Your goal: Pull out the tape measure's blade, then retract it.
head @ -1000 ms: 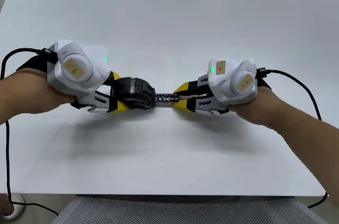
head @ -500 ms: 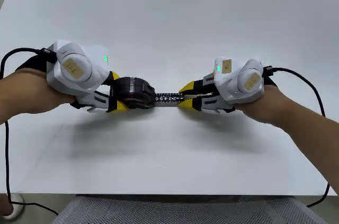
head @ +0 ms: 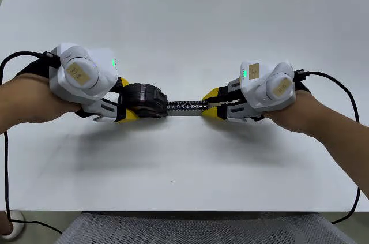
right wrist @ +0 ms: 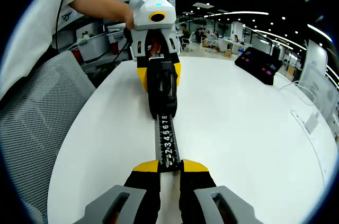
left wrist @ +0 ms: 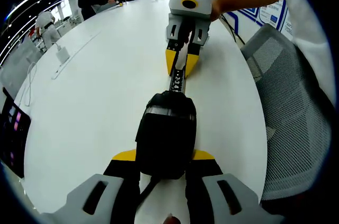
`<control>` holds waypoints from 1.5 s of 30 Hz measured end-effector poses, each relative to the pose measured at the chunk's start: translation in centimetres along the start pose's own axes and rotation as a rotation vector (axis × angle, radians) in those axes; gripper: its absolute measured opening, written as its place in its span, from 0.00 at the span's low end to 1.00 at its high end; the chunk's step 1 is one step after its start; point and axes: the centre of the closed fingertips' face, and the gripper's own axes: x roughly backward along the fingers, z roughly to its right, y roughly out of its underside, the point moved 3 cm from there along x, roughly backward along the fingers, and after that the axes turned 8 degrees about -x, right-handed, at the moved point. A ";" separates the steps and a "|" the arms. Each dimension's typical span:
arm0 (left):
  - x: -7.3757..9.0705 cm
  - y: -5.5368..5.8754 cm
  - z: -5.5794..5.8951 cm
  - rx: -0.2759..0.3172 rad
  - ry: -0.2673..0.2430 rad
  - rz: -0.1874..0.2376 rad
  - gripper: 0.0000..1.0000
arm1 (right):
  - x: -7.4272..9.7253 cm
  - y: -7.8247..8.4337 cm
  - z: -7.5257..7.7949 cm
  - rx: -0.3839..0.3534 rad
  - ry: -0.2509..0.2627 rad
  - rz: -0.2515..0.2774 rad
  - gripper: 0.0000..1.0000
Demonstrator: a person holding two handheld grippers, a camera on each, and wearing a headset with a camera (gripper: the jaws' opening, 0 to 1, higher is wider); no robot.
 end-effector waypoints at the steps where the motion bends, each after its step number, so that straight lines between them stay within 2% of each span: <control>1: 0.0 0.0 0.0 0.000 0.000 0.000 0.27 | 0.0 0.0 0.0 -0.001 -0.001 -0.002 0.09; 23: 0.0 0.1 0.0 0.001 0.000 0.001 0.27 | 1.9 1.2 0.3 0.005 0.015 -0.041 0.08; 45: 0.0 0.0 0.0 0.000 -0.003 0.003 0.27 | 4.1 3.2 1.0 0.014 0.040 -0.084 0.08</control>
